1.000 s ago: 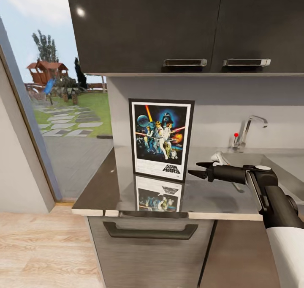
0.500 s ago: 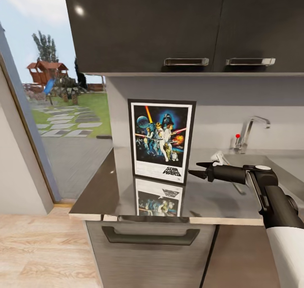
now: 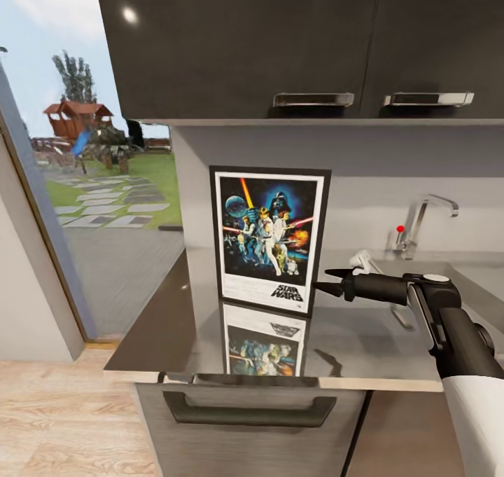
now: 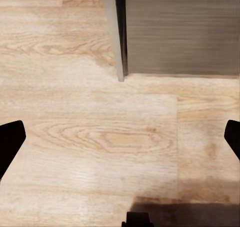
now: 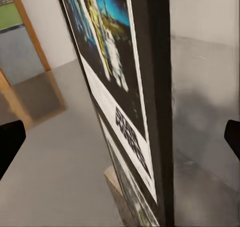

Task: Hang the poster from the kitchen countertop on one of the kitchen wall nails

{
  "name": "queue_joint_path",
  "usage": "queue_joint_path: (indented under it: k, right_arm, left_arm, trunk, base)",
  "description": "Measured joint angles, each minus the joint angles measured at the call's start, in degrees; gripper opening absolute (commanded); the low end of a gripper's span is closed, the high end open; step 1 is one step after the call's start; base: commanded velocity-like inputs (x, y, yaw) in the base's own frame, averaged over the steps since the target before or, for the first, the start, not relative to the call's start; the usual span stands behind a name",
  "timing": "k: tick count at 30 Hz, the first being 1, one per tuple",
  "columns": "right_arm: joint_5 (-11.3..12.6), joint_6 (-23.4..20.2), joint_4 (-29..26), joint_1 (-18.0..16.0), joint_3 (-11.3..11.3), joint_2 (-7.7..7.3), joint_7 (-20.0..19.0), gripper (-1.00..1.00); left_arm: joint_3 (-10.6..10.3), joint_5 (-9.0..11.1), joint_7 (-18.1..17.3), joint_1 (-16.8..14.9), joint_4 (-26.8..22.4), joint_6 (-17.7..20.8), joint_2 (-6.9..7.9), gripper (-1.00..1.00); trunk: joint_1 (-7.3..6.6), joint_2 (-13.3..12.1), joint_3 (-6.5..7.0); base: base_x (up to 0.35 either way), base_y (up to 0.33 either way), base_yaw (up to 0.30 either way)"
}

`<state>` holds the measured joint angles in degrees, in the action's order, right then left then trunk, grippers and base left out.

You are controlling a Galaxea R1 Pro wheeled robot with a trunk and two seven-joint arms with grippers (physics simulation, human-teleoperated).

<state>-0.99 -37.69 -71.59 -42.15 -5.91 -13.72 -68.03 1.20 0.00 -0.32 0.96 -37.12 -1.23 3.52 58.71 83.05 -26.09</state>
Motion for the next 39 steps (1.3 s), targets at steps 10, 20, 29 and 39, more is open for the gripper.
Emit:
queue_joint_path:
  k: [10,20,29,39]
  right_arm:
    - [0.1,0.0,0.0,0.0,0.0,0.0,0.0,1.0]
    - [0.1,0.0,0.0,0.0,0.0,0.0,0.0,1.0]
    - [0.1,2.8,1.9,0.0,0.0,0.03,0.0,1.0]
    - [0.2,9.8,8.5,0.1,0.1,0.07,-0.1,1.0]
  left_arm:
    - [0.0,0.0,0.0,0.0,0.0,0.0,0.0,1.0]
    - [0.0,0.0,-0.1,0.0,0.0,0.0,0.0,1.0]
    - [0.1,0.0,-0.1,0.0,0.0,0.0,0.0,1.0]
    - [0.1,0.0,0.0,0.0,0.0,0.0,0.0,1.0]
  trunk:
    - [0.02,0.0,0.0]
    - [0.01,0.0,0.0]
    - [0.02,0.0,0.0]
    - [0.02,0.0,0.0]
  base:
    - [0.027,0.0,0.0]
    - [0.081,0.0,0.0]
    - [0.003,0.0,0.0]
    - [0.0,0.0,0.0]
